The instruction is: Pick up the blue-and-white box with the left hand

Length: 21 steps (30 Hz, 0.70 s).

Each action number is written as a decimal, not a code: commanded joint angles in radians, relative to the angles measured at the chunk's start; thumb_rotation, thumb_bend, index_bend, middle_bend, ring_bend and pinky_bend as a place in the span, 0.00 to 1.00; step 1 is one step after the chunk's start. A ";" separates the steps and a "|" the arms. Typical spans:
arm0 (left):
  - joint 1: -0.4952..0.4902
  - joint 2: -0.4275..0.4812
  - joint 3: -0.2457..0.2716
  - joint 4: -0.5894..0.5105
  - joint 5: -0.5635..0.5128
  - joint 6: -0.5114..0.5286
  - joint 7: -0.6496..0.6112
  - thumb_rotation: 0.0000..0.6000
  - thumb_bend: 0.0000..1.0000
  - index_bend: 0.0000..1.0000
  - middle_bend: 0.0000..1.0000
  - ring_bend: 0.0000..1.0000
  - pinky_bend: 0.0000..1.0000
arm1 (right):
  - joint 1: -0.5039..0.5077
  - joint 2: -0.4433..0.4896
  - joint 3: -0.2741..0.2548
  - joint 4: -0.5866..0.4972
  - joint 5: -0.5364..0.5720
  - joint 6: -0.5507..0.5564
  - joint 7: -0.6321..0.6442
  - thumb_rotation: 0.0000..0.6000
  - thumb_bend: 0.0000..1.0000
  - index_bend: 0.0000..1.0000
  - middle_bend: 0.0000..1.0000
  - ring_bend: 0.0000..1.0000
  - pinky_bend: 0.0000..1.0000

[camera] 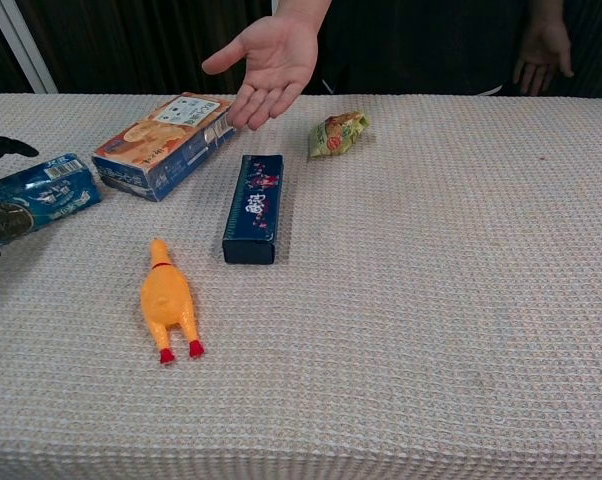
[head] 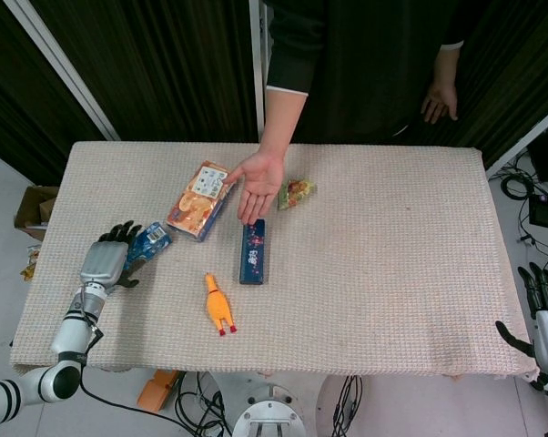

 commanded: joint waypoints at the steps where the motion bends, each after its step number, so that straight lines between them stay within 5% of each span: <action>1: -0.038 0.005 -0.010 -0.018 -0.049 -0.022 0.050 1.00 0.05 0.02 0.06 0.04 0.18 | 0.000 -0.001 0.001 0.003 0.004 -0.001 0.005 1.00 0.09 0.00 0.00 0.00 0.00; 10: -0.063 -0.055 -0.009 0.017 -0.156 0.038 0.122 1.00 0.14 0.32 0.41 0.31 0.46 | -0.002 -0.004 0.003 0.021 0.019 -0.011 0.025 1.00 0.12 0.00 0.00 0.00 0.00; 21: -0.058 -0.066 0.003 0.009 -0.102 0.139 0.134 1.00 0.33 0.57 0.65 0.56 0.67 | -0.004 -0.002 0.002 0.016 0.013 -0.005 0.016 1.00 0.13 0.00 0.00 0.00 0.00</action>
